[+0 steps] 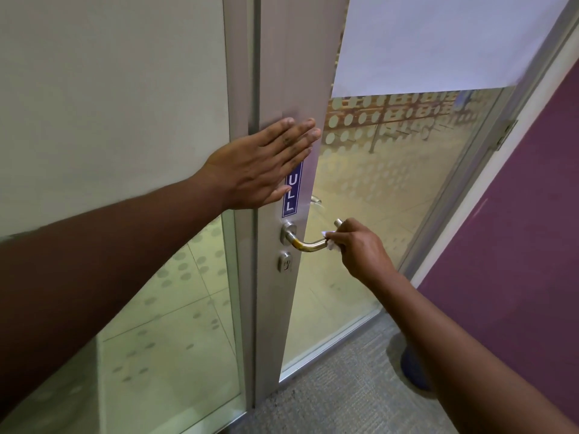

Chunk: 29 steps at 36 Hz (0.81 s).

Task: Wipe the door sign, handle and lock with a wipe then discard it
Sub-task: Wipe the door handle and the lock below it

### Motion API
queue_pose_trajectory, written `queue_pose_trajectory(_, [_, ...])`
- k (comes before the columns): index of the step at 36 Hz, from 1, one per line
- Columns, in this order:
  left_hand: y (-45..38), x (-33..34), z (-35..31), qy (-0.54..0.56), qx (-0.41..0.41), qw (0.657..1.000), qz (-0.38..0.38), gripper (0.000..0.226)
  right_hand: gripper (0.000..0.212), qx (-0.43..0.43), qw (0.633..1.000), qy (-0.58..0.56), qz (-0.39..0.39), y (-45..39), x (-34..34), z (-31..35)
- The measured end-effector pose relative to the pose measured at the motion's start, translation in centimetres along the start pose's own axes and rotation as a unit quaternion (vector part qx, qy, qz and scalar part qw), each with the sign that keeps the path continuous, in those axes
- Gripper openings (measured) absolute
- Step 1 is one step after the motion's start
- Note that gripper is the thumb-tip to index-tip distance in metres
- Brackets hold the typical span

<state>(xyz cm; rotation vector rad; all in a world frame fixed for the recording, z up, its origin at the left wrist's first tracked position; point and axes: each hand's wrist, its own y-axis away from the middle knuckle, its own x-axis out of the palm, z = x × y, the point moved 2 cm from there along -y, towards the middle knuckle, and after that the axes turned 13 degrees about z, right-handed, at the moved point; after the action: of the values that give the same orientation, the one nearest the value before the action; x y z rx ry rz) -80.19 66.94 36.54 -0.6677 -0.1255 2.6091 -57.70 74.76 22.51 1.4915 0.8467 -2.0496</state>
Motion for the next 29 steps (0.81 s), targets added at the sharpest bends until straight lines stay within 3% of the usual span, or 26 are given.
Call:
queue_pose_trajectory(15, [0.1, -0.1, 0.0, -0.011, 0.002, 1.0, 0.009, 0.078, 0.034, -0.047, 0.999, -0.008, 0.005, -0.4, 1.1, 3.2])
queue_pose_trajectory(25, [0.1, -0.2, 0.1, 0.001, 0.001, 1.0, 0.018, 0.077, 0.028, -0.027, 0.999, 0.012, 0.02, -1.6, -0.1, 4.5])
queue_pose_trajectory(29, [0.2, -0.3, 0.0, 0.004, 0.0, 1.0, 0.028, 0.078, 0.03, -0.07, 0.996, -0.001, 0.051, -2.7, -0.8, 5.7])
